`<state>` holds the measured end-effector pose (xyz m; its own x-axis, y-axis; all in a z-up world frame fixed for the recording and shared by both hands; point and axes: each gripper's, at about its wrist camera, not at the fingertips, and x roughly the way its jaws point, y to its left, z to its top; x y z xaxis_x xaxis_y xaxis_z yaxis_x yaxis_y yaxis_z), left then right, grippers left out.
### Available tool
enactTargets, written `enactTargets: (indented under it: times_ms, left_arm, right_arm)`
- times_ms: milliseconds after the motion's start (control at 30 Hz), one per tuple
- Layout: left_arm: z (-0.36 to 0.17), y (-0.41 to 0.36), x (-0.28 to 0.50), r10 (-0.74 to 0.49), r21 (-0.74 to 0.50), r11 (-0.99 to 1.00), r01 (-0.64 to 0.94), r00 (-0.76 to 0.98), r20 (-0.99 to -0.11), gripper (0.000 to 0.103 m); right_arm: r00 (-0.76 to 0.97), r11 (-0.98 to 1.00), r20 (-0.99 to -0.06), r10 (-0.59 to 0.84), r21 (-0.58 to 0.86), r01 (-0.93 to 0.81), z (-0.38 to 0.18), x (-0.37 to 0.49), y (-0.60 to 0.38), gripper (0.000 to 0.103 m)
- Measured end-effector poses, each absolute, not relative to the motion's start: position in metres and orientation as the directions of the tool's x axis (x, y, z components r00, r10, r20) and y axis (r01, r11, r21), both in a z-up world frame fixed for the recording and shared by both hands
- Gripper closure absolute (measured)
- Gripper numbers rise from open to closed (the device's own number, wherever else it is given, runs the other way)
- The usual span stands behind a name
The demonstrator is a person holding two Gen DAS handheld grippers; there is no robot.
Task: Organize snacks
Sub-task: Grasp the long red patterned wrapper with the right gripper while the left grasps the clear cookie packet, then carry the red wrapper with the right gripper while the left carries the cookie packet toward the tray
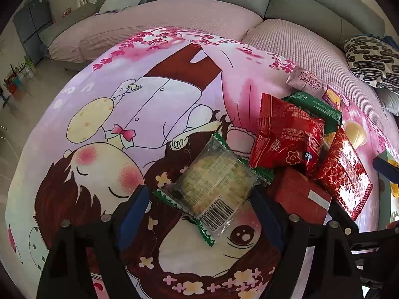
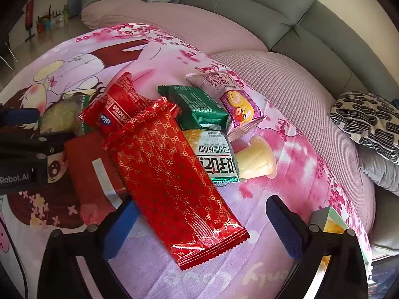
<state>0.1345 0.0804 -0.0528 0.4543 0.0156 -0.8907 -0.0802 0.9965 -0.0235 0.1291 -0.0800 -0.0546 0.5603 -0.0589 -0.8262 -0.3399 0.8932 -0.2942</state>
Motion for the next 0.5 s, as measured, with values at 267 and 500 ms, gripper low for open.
enactTargets:
  times_ms: [267,500]
  left_arm:
    - [-0.057,0.081,0.136,-0.012,-0.049,0.997,-0.066,0.465,-0.885,0.020]
    - [-0.059,0.079,0.135,-0.017,-0.050,0.997,-0.058,0.467,-0.884,0.026]
  right_arm:
    - [0.537,0.905,-0.843,0.007,-0.224,-0.363,-0.055,0.122,-0.074,0.035]
    - [0.518,0.961,-0.854,0.044,-0.105,-0.256,-0.060,0.102,-0.086,0.046]
